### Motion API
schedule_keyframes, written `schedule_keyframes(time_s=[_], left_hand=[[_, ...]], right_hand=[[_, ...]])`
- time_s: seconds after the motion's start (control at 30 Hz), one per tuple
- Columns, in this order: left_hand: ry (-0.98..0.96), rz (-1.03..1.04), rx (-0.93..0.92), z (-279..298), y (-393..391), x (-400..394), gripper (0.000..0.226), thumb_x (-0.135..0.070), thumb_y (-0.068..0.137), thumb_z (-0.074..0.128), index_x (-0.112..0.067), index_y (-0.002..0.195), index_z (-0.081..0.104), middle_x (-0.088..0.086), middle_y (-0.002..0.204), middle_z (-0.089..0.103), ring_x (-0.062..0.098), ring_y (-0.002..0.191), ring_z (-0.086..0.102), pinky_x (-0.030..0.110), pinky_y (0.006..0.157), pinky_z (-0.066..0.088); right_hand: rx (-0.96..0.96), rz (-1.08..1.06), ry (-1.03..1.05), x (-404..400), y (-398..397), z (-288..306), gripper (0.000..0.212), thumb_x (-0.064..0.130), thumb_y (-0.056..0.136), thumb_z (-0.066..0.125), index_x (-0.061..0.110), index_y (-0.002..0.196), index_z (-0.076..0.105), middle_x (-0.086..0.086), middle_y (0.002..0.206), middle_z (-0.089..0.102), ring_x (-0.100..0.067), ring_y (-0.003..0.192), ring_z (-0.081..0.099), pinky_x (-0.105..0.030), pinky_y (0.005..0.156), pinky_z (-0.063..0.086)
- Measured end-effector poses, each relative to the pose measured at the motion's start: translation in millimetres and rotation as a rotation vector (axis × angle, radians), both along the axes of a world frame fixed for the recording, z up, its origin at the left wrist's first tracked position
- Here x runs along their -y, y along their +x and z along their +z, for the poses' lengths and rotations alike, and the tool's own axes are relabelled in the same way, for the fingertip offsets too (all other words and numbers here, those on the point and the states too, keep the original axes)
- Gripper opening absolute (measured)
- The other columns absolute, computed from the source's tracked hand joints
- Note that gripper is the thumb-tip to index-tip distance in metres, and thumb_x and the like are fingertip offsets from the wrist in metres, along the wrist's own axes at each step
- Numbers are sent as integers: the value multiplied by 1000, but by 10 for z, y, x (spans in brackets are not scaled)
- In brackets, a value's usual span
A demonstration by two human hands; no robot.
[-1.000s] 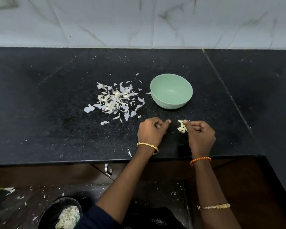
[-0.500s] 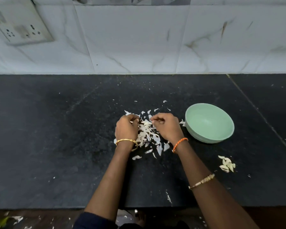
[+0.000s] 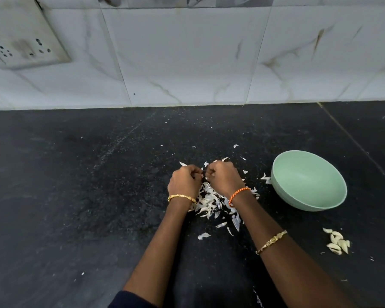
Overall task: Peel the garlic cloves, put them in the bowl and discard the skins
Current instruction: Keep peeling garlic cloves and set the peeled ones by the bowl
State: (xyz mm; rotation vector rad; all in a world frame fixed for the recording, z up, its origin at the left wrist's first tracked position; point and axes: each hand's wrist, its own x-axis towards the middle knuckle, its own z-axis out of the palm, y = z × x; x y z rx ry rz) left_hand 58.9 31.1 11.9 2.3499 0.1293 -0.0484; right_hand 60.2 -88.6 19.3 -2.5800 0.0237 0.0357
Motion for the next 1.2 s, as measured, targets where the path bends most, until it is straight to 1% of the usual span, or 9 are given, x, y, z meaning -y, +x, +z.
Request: schedule_keyframes(time_s=[0.17,0.33,0.43,0.57,0.67,0.77,0.9,1.03,1.2], left_hand=[[-53,-21,18,-96,-74,44,17,-16,88,61,-26,98,71,-6,97,70,16,89,64,29,75,51],[-42,-11,26,-149,-74,50,17,-15,88,62,-26,99,71,-7,98,69,15,89,63,30,76,51],[-31,-23,15,-96,-83,74,19,-15,89,59,-27,97,71,-8,97,69,14,89,64,30,76,51],[-36,-103,-9,-61,-82,79,16,-22,91,58,-29,95,72,-9,95,71,13,88,65,30,76,53],[-189,-187,-34,-61,-49,61,12,-24,89,65,-24,94,75,-6,90,73,9,83,65,29,77,54],[-332,-246,-43,-10,-40,64,8,-17,85,70,-14,91,76,-1,86,73,6,77,64,17,73,52],[-542,-233,-90,82,-44,93,9,-7,84,69,-3,92,72,0,80,70,10,76,64,17,74,52],[-592,-198,-140,171,-28,144,5,-11,85,69,-6,86,71,-3,77,68,1,68,62,7,63,48],[-651,-116,-161,277,-13,248,5,-7,82,72,-6,77,70,-4,70,66,-3,58,57,7,54,43]], right_hand=[[32,24,56,99,-231,-95,29,-9,89,47,6,100,69,-5,100,58,-18,88,58,-29,77,52],[-73,-36,115,261,-179,-68,15,1,89,58,8,86,70,0,82,60,-12,71,60,-22,64,51],[-152,-27,44,278,-112,-25,5,11,80,65,10,76,63,-6,79,63,-20,72,61,-30,68,53],[-121,-44,-45,255,-172,-14,18,24,77,68,9,79,59,-2,72,59,-20,67,56,-29,61,46],[-17,-61,81,307,-225,-51,18,24,77,69,13,75,56,3,72,51,-11,64,47,-26,57,38],[67,-60,239,346,-277,-40,16,19,77,72,10,74,59,-2,78,55,-7,65,49,-18,59,42],[59,-77,534,402,-308,38,11,9,78,74,8,82,64,-8,72,66,-6,60,58,-16,60,50],[-5,-44,806,487,-331,121,18,1,81,73,17,91,71,-12,83,73,-15,73,70,-23,66,57],[28,-92,887,545,-386,181,14,3,79,76,11,91,75,-10,85,74,-13,77,68,-21,68,56]])
